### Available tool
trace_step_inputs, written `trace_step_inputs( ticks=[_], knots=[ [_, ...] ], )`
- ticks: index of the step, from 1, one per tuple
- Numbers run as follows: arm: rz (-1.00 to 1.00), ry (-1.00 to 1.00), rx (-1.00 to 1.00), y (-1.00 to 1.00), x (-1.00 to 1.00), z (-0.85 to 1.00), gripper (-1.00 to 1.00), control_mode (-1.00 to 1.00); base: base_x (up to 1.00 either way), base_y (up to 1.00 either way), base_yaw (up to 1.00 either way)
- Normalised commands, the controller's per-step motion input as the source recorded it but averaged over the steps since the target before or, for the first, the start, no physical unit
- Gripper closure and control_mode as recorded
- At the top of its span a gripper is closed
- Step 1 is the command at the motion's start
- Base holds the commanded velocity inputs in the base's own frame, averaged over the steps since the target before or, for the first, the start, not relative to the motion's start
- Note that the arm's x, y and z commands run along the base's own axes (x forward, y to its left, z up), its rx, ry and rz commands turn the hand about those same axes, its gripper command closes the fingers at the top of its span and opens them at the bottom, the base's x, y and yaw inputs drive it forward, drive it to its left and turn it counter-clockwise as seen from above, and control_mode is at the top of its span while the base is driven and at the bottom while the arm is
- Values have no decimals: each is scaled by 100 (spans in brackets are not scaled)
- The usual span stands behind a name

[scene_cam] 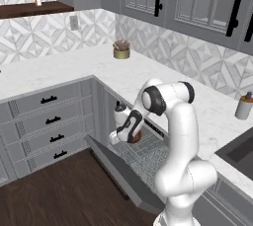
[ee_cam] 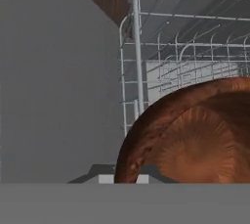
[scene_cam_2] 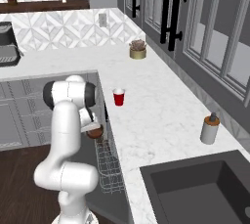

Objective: Pick up the cup and bowl from the counter, place them in the dishwasher, and close the dishwasher door.

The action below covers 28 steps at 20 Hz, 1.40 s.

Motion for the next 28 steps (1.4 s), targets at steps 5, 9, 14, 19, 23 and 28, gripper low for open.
trace_step_inputs(
  ticks=[5,9,14,19,23,28],
  knots=[
    [-11,0,0,-2,63,-14,100,-100,0,0,0],
    [-13,0,0,-22,53,-7,100,-100,0,0,0],
    [-11,0,0,-22,31,-31,100,-100,0,0,0],
    [-7,0,0,-16,15,-52,100,-100,0,0,0],
    [-4,0,0,-1,3,-44,100,-100,0,0,0],
    [-1,0,0,0,0,-32,-100,-100,0,0,0]
  ],
)
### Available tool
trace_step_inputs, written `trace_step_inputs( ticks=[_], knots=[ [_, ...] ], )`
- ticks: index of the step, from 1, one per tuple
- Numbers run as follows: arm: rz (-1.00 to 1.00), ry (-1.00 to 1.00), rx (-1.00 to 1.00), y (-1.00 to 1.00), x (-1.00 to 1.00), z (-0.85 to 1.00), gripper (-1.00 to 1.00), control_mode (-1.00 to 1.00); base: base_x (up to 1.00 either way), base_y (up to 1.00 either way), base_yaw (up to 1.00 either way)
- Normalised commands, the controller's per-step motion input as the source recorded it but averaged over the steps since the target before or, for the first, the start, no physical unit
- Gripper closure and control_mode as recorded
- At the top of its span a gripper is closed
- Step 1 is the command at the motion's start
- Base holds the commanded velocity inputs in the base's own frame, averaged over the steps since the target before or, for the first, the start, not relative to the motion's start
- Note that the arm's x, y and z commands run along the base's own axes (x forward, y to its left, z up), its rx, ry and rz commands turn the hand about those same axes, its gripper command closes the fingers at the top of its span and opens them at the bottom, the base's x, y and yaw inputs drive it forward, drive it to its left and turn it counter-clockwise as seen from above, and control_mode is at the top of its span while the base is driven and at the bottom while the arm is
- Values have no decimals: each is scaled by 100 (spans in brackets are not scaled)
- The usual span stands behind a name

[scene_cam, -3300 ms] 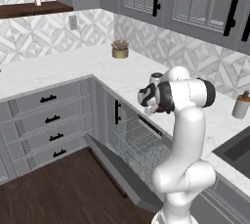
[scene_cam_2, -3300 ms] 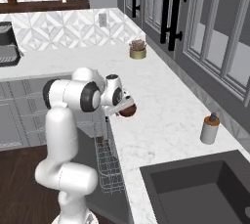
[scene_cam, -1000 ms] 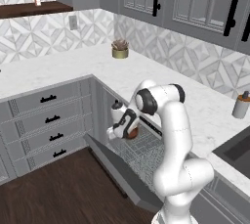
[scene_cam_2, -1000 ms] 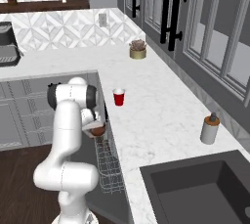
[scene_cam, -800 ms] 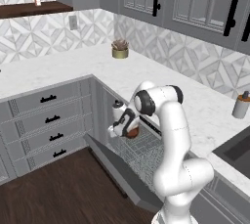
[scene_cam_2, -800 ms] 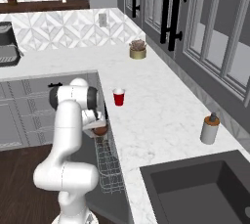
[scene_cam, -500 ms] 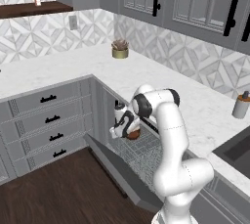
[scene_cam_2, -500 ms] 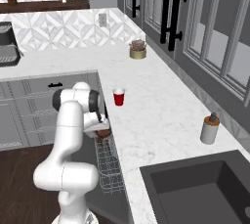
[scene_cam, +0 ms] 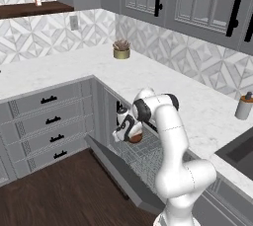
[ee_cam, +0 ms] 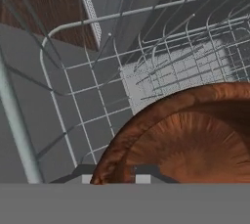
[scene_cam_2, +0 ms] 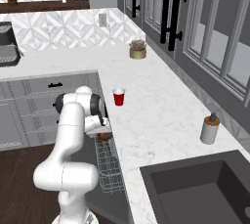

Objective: Pick up the cup and bowl from the counter, place them in the dishwasher, and close the dishwasher door.

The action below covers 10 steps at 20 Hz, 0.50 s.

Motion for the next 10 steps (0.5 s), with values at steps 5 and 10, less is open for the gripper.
trace_step_inputs(
  ticks=[5,10],
  knots=[
    [0,0,0,6,-4,-18,-100,-100,0,0,0],
    [0,-5,1,0,-44,20,-100,-100,0,0,0]
  ],
)
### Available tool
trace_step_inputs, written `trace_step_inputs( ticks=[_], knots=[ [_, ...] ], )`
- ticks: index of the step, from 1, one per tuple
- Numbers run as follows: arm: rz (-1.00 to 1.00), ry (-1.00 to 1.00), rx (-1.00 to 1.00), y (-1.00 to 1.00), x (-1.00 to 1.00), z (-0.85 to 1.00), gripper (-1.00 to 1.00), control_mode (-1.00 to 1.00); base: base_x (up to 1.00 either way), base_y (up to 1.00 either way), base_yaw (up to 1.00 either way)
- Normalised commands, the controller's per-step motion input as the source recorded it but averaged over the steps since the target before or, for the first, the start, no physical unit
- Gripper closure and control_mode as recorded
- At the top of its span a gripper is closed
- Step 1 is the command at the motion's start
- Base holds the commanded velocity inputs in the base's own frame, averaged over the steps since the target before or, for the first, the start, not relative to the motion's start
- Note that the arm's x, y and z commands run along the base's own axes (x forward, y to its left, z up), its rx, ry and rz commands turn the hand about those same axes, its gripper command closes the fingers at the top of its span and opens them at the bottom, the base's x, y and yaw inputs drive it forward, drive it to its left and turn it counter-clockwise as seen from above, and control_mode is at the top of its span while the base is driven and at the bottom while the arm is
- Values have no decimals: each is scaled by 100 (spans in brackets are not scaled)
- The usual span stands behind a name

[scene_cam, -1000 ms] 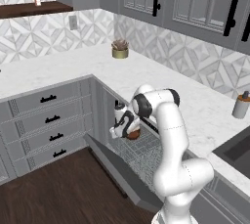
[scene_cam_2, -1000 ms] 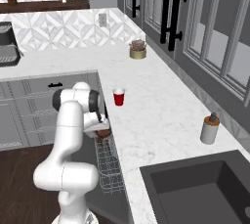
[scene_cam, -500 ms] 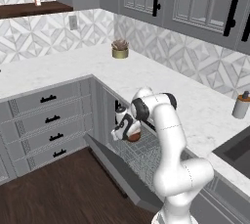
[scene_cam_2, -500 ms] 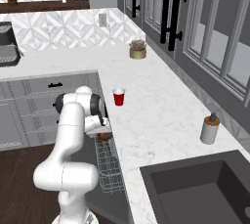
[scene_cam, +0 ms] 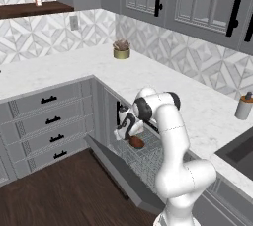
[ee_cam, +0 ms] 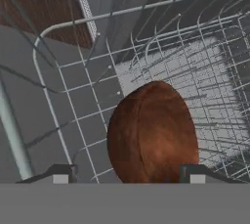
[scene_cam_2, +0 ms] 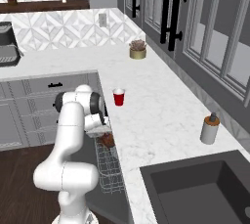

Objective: Pick up the cup and bowl from the counter, place them in the dishwasher, and close the dishwasher door.

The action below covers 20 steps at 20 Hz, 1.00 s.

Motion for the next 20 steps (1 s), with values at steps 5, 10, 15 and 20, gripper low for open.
trace_step_inputs(
  ticks=[5,10,15,20],
  knots=[
    [0,-13,6,17,-75,87,-100,-100,0,0,0],
    [0,-12,9,32,-82,100,-100,-100,0,0,0],
    [0,-11,8,21,-27,100,-100,-100,0,0,0],
    [0,-13,3,0,7,100,-100,-100,0,0,0]
  ],
)
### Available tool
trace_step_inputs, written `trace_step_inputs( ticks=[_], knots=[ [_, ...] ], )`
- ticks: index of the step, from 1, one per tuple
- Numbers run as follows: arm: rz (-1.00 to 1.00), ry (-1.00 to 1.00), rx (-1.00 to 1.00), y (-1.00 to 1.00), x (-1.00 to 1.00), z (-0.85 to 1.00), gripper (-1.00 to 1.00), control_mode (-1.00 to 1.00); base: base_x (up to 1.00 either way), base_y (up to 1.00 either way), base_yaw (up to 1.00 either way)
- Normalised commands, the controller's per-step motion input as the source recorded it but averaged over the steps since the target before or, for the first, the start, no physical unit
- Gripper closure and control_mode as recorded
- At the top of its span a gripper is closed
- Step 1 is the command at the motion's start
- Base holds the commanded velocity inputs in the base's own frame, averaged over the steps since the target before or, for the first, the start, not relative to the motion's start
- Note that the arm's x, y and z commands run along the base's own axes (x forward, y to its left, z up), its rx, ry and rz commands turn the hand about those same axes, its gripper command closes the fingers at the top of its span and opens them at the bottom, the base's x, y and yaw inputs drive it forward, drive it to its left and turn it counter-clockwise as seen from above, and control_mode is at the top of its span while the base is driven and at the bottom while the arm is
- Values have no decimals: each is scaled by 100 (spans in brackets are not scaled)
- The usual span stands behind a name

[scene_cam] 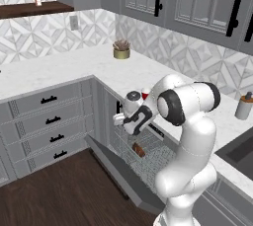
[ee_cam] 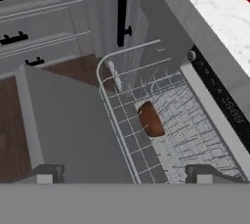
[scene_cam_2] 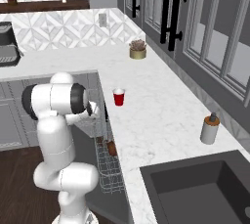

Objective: Pick up the cup and bowl from the counter, place them in the dishwasher, and close the dishwasher door.

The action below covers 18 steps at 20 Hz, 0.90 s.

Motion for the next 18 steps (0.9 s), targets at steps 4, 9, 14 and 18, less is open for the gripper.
trace_step_inputs(
  ticks=[4,9,14,18],
  knots=[
    [0,-7,0,-12,47,100,-100,-100,0,0,0],
    [0,0,-3,-32,52,98,-100,-100,0,0,0],
    [1,0,-12,-48,60,28,-100,-100,0,0,0],
    [10,0,-17,-38,54,0,-100,-100,0,0,0]
  ],
)
